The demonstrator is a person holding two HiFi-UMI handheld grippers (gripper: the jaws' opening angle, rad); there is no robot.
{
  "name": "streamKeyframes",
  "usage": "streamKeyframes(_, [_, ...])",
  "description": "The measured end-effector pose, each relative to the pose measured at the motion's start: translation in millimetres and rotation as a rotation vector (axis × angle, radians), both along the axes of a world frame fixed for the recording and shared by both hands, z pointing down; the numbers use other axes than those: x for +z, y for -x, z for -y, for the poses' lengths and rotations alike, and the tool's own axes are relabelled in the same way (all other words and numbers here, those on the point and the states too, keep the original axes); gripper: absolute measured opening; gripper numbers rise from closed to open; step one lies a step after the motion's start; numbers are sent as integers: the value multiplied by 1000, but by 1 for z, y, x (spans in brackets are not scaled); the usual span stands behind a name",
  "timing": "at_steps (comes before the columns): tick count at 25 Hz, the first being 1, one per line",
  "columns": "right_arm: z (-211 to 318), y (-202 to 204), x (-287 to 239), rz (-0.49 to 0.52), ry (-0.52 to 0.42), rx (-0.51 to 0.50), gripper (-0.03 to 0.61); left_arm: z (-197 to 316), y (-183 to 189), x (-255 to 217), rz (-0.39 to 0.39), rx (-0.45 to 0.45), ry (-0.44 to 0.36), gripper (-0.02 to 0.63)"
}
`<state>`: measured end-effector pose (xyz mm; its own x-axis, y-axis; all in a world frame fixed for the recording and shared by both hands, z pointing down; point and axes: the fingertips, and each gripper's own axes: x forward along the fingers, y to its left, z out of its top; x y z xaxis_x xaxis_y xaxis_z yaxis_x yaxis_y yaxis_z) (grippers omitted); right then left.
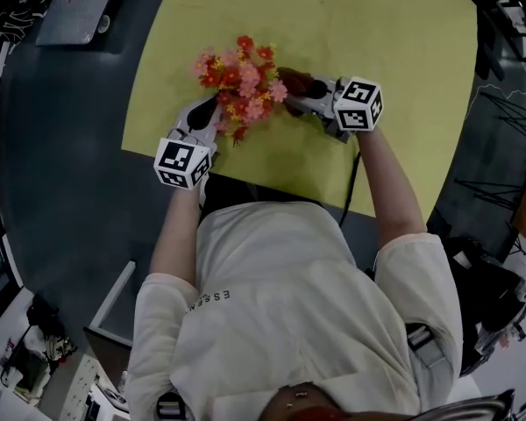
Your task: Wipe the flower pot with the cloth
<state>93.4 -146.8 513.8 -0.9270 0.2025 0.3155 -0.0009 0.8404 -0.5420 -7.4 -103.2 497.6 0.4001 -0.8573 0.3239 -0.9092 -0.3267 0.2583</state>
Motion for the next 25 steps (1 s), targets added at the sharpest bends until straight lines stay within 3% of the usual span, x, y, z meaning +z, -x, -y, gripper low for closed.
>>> streamKeyframes(6, [-22, -27, -15, -45, -156, 286, 52, -11, 3, 3, -17, 76, 24, 9])
streamKeyframes(12, [-43, -24, -25, -94, -249, 590, 52, -19, 26, 2, 47, 170, 21, 9])
streamKeyframes(20, [-87, -16, -18, -236, -286, 1057, 52, -30, 56, -30, 35, 403, -68, 9])
streamKeyframes(25, [-131, -3, -12, -328, -297, 1207, 52, -52, 76, -39, 20, 516, -86, 11])
